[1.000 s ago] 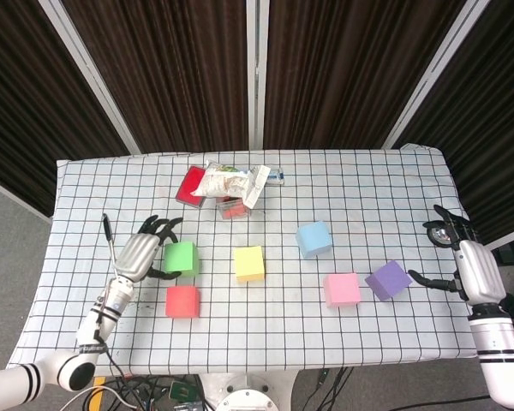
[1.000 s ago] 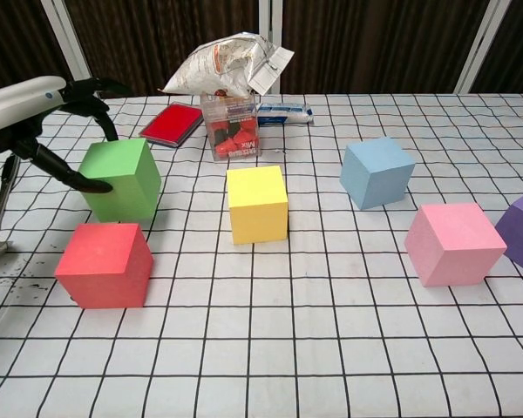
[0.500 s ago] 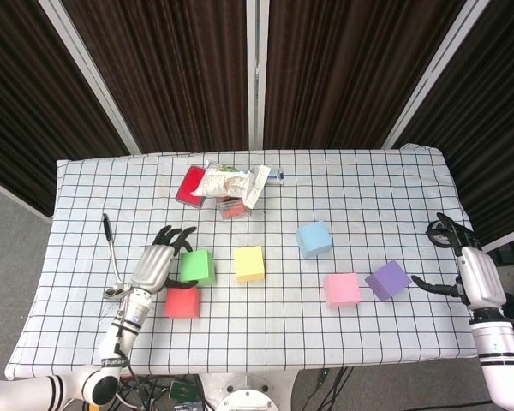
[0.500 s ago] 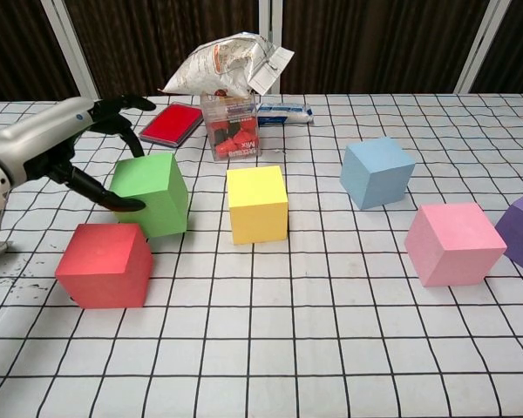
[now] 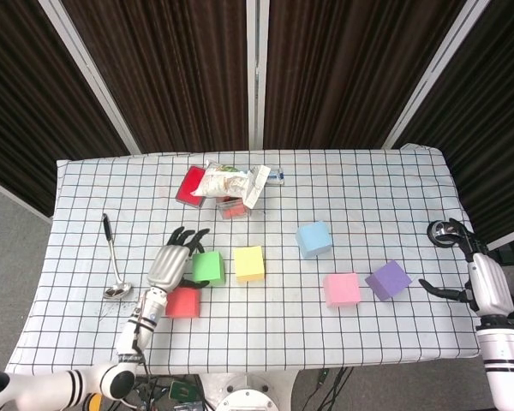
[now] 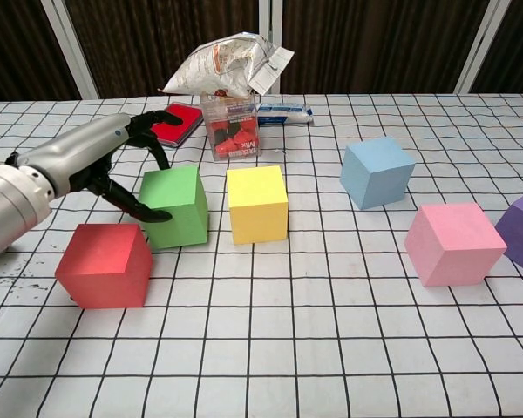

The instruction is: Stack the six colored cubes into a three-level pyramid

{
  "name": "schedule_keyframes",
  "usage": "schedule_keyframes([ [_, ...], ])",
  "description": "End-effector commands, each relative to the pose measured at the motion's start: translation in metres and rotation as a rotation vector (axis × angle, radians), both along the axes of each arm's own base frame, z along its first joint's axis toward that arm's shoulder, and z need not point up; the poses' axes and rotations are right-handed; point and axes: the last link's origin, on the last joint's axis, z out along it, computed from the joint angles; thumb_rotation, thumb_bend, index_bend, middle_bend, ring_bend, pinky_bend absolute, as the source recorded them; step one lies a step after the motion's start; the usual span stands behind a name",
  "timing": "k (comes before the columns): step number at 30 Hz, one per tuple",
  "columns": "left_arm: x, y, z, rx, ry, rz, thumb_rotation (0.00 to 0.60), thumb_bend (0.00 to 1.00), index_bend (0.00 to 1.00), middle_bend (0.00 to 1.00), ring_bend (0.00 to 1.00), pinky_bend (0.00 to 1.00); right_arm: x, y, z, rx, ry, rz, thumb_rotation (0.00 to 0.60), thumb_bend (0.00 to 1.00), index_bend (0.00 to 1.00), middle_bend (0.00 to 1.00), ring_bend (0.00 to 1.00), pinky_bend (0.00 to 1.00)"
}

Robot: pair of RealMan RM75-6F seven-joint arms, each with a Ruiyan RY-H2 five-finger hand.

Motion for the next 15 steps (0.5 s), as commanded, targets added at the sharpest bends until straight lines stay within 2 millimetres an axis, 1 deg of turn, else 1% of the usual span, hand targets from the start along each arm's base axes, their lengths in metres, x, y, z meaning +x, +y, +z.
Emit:
schedule_keyframes([
  [1,0.0036,0.0018,-0.0020,-0.001,0.002,-0.005,0.600,0.09,0.11,0.51,0.13,0.04,-0.0017,0.0003,0.0004,-0.004,-0.006,-0.007,0.600,0.05,0.00,0.25,0.05,0.00],
  [6,0.0093,0.0029,-0.0054,-0.001,0.006,-0.012,0.600,0.09,0.11,0.51,0.13,0.04,-0.0058,0.0020,0.0009,-0.007,-0.014,-0.019,0.600,0.05,0.00,0.25,0.05,0.00],
  [15,0.0105,0.0026,-0.0099,0.000,0.023,-0.013,0.600,0.09,0.11,0.51,0.13,0.04,-0.0112,0.0032,0.0000,-0.011,-0.017,-0.033,0.600,0.05,0.00,0.25,0.05,0.00],
])
